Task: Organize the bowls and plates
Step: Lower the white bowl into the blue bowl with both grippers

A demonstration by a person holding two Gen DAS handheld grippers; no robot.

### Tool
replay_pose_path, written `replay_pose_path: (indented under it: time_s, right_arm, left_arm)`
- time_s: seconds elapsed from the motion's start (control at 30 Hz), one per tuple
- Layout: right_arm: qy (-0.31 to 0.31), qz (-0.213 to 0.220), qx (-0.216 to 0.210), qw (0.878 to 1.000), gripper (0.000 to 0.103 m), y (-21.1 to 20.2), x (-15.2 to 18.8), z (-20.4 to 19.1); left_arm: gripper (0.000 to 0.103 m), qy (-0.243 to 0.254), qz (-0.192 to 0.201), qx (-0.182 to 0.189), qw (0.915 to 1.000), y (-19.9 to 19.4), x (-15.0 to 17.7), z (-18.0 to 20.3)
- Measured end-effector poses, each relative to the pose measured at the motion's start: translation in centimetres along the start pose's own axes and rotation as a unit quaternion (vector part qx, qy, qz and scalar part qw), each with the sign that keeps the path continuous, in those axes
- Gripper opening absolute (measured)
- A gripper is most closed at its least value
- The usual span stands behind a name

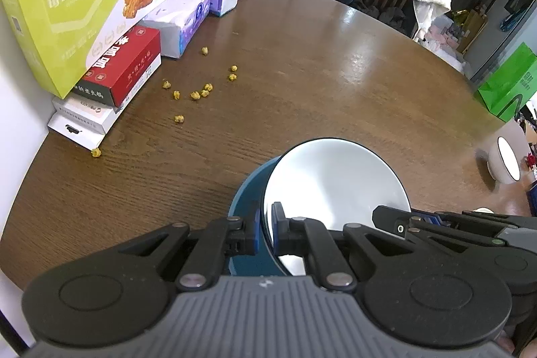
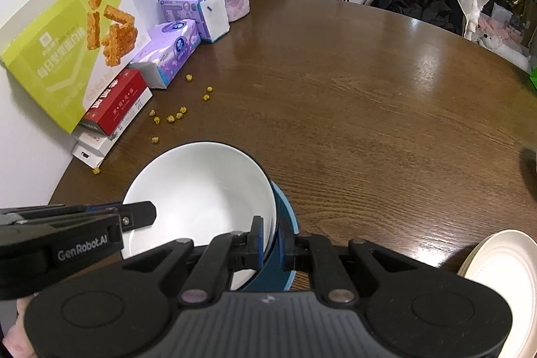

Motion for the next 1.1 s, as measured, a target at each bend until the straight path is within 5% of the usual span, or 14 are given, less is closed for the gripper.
replay_pose_path:
  time_s: [1.1]
  right_arm:
    - [-0.032,-0.037,0.014,0.999,0.009,3.0,1.1,-0.3]
  left_arm:
    - [0.007,0.030,-0.047,-0.025,0.9981,2.9,1.0,0.1]
Point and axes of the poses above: each gripper's, at about its wrist camera, not at the fingertips, and y roughly the way its jaws point, z to its right, x to its underside, the point moved 6 cm from there along y, roughly the way its jaws point, and after that the axes turned 6 degrees about -y, right-handed, at the moved point
